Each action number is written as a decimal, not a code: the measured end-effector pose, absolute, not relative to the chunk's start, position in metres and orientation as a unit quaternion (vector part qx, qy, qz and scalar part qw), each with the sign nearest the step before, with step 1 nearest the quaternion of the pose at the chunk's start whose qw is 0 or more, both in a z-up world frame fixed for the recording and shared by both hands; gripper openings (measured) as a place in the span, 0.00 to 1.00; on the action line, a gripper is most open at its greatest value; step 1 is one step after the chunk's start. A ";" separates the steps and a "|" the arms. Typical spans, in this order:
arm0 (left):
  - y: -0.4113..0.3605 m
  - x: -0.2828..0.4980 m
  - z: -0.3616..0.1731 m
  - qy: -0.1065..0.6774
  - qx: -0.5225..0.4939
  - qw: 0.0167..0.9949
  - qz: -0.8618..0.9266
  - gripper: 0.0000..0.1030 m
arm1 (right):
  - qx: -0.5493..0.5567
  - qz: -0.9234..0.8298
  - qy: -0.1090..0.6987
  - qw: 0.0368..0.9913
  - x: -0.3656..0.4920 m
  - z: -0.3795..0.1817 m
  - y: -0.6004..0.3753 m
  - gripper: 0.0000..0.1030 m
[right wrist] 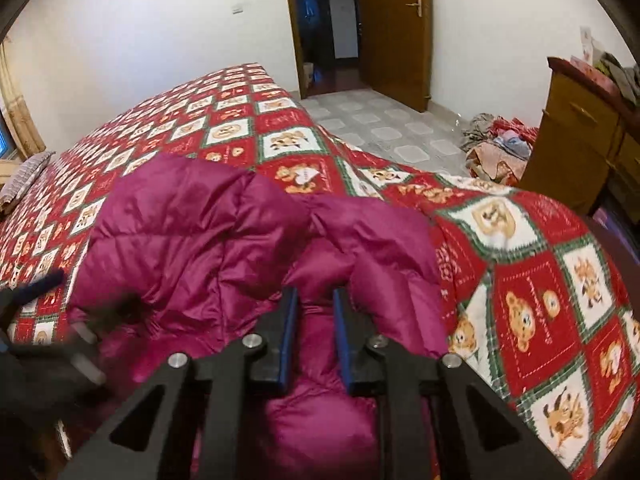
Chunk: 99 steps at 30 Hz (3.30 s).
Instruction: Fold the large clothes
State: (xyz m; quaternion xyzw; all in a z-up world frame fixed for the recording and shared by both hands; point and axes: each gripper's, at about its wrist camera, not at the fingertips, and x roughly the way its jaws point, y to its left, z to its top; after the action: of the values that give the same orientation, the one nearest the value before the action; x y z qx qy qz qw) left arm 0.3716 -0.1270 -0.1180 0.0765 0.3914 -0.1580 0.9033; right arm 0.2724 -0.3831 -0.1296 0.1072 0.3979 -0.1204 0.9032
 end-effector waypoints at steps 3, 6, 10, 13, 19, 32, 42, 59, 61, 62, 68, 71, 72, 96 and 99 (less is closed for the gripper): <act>-0.134 0.388 -0.109 0.383 0.066 0.908 -0.157 0.99 | 0.120 -0.119 0.391 0.905 0.270 -0.132 -0.384 0.20; -0.155 0.418 -0.129 0.419 0.091 0.892 -0.141 0.99 | 0.125 -0.119 0.386 0.906 0.281 -0.136 -0.385 0.20; -0.165 0.436 -0.159 0.461 0.080 0.870 -0.154 0.99 | 0.153 -0.111 0.379 0.906 0.285 -0.139 -0.391 0.19; -0.173 0.435 -0.167 0.459 0.093 0.869 -0.157 0.99 | 0.175 -0.101 0.376 0.905 0.285 -0.142 -0.397 0.19; -0.181 0.438 -0.179 0.455 0.100 0.871 -0.159 1.00 | 0.177 -0.101 0.379 0.903 0.288 -0.143 -0.398 0.19; -0.145 0.378 -0.141 0.429 0.140 0.870 -0.198 0.99 | 0.158 -0.116 0.384 0.902 0.288 -0.142 -0.394 0.19; -0.086 0.305 -0.129 0.436 0.076 0.867 -0.228 0.99 | 0.115 -0.171 0.332 0.921 0.207 -0.102 -0.363 0.86; -0.052 0.194 -0.107 0.386 0.103 0.889 -0.225 0.99 | 0.128 -0.184 0.344 0.912 0.084 -0.090 -0.316 0.86; -0.051 0.177 -0.105 0.373 0.120 0.894 -0.215 0.99 | 0.134 -0.181 0.337 0.914 0.073 -0.087 -0.310 0.86; -0.049 0.171 -0.103 0.366 0.126 0.897 -0.211 0.99 | 0.139 -0.180 0.332 0.916 0.067 -0.085 -0.308 0.86; -0.035 0.143 -0.082 0.336 0.108 0.912 -0.210 0.99 | 0.144 -0.180 0.290 0.929 0.038 -0.072 -0.292 0.86; -0.028 0.127 -0.070 0.315 0.104 0.920 -0.207 0.99 | 0.141 -0.179 0.277 0.933 0.031 -0.062 -0.284 0.86; -0.027 0.122 -0.066 0.308 0.103 0.923 -0.206 0.99 | 0.137 -0.179 0.270 0.936 0.029 -0.057 -0.281 0.86; 0.018 0.049 0.023 0.167 0.032 0.969 -0.182 0.99 | 0.072 -0.172 0.084 0.979 -0.037 0.033 -0.239 0.99; 0.020 0.045 0.026 0.159 0.033 0.970 -0.181 0.99 | 0.071 -0.173 0.083 0.979 -0.036 0.032 -0.237 0.99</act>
State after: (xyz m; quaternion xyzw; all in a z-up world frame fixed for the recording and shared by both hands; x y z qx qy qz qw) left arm 0.0450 0.0196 0.0256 0.0329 0.1588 -0.1810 0.9700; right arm -0.0363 -0.2368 0.0319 0.0707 0.0830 -0.1727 0.9789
